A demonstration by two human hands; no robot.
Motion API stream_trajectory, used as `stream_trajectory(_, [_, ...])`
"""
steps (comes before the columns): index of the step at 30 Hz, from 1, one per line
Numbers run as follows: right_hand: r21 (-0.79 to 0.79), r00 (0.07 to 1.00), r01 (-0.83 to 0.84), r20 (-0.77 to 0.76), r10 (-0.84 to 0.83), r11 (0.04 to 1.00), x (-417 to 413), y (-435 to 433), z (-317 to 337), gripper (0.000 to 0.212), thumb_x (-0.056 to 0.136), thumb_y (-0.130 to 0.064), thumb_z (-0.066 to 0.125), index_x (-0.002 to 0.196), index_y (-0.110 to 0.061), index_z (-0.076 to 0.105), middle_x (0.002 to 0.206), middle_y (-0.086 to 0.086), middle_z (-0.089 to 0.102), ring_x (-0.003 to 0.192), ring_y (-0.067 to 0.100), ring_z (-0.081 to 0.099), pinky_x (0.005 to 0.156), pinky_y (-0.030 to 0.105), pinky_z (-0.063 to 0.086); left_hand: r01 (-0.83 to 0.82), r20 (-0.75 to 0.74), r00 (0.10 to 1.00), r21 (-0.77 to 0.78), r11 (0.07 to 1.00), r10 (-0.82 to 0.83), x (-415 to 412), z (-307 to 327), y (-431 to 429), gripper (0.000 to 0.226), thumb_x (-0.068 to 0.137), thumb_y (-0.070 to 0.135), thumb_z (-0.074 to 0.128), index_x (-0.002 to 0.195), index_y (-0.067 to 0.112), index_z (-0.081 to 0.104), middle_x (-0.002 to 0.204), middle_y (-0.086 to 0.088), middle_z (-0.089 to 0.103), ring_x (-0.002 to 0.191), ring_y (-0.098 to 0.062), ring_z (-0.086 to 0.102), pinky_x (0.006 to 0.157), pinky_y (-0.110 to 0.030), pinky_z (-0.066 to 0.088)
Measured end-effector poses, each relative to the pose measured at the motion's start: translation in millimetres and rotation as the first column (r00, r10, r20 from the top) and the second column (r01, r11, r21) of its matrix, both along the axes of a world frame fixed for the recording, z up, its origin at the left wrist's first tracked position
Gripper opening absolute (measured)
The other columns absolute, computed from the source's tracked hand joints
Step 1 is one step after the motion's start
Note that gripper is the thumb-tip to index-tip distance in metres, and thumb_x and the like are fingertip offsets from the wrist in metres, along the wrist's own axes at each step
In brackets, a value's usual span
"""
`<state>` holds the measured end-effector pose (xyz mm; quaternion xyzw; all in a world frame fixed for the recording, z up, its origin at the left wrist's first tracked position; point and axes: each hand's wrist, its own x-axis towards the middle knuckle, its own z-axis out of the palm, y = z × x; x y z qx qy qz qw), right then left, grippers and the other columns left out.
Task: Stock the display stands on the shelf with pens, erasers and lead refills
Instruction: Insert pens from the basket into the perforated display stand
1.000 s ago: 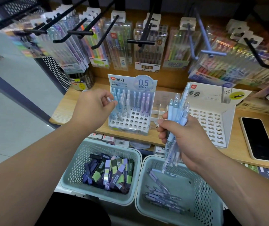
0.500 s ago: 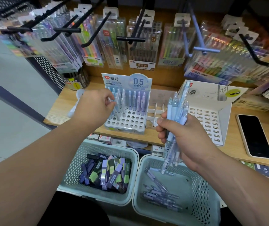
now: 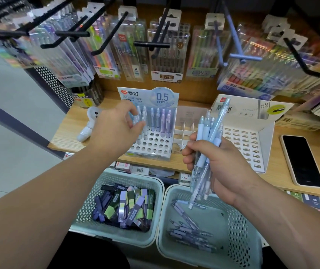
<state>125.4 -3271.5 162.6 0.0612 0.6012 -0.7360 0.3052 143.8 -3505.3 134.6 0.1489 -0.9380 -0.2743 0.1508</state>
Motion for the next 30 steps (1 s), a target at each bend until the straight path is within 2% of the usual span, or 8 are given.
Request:
stream_trajectory(2, [-0.051,0.998,0.038,0.041,-0.036,0.998,-1,-1,2,0.011,0.094,0.000,0.060,0.100,-0.009,0.063,0.078,0.013,0.070,0.066,0.021,0.067,0.061,0.031,0.055,0.057,0.079,0.994,0.265,0.963,-0.080,5,11,24,0.020,0.087,0.038,0.074,0.082,0.021,0.063,0.064,0.002,0.065,0.056,-0.010,0.060,0.053,-0.027,0.046])
stream_trajectory(4, [-0.077,0.996,0.068,0.066,-0.063,0.995,-2,-2,3,0.015,0.093,0.001,0.059,0.104,-0.009,0.063,0.082,0.014,0.074,0.071,0.023,0.072,0.062,0.030,0.058,0.130,0.178,0.949,0.533,0.836,-0.261,13,17,48,0.021,0.092,0.038,0.067,0.080,0.021,0.067,0.072,-0.003,0.069,0.056,-0.012,0.063,0.049,-0.023,0.045])
stream_trajectory(6, [-0.081,0.995,0.073,0.076,-0.067,0.994,-2,-4,3,0.019,0.093,0.002,0.059,0.108,-0.009,0.063,0.085,0.015,0.076,0.076,0.023,0.075,0.064,0.031,0.059,0.161,0.167,0.921,0.659,0.734,-0.353,19,15,63,0.020,0.097,0.032,0.061,0.084,0.019,0.068,0.077,-0.006,0.071,0.059,-0.016,0.064,0.051,-0.021,0.044])
stream_trajectory(9, [-0.088,0.995,0.078,0.069,-0.072,0.993,-1,-7,4,0.020,0.093,0.002,0.059,0.109,-0.009,0.063,0.087,0.014,0.076,0.077,0.025,0.075,0.064,0.040,0.062,0.130,0.205,0.879,0.765,0.630,-0.430,22,12,67,0.021,0.099,0.032,0.059,0.094,0.014,0.069,0.086,-0.011,0.073,0.065,-0.023,0.066,0.056,-0.031,0.047])
stream_trajectory(12, [-0.069,0.991,0.130,0.033,-0.128,0.989,0,-8,4,0.020,0.093,0.001,0.059,0.111,-0.007,0.063,0.089,0.015,0.077,0.083,0.025,0.076,0.072,0.039,0.063,0.133,0.322,0.771,0.763,0.633,-0.550,26,10,70,0.029,0.095,0.034,0.064,0.090,0.006,0.069,0.084,-0.013,0.074,0.068,-0.025,0.069,0.060,-0.032,0.050])
stream_trajectory(14, [-0.070,0.988,0.155,0.033,-0.153,0.985,-2,-9,3,0.020,0.093,0.002,0.058,0.111,-0.006,0.063,0.088,0.015,0.077,0.084,0.025,0.076,0.073,0.032,0.063,0.142,0.347,0.752,0.745,0.651,-0.561,29,9,72,0.033,0.095,0.033,0.066,0.081,0.003,0.069,0.082,-0.011,0.075,0.067,-0.024,0.071,0.058,-0.030,0.050])
stream_trajectory(24, [-0.067,0.987,0.159,0.049,-0.155,0.985,-1,-10,2,0.020,0.094,0.003,0.058,0.112,-0.005,0.062,0.094,0.017,0.077,0.091,0.028,0.076,0.082,0.039,0.061,0.121,0.306,0.810,0.749,0.652,-0.501,34,13,76,0.014,0.089,0.019,0.075,0.085,0.005,0.074,0.072,-0.007,0.074,0.069,-0.024,0.074,0.060,-0.033,0.056])
stream_trajectory(30, [-0.054,0.989,0.150,0.009,-0.150,0.987,-5,-9,5,0.020,0.095,0.002,0.056,0.113,-0.005,0.061,0.096,0.015,0.078,0.092,0.026,0.076,0.076,0.038,0.062,0.085,0.267,0.871,0.745,0.661,-0.413,31,13,75,0.011,0.088,0.005,0.069,0.078,0.000,0.071,0.067,-0.012,0.072,0.060,-0.022,0.071,0.053,-0.030,0.055])
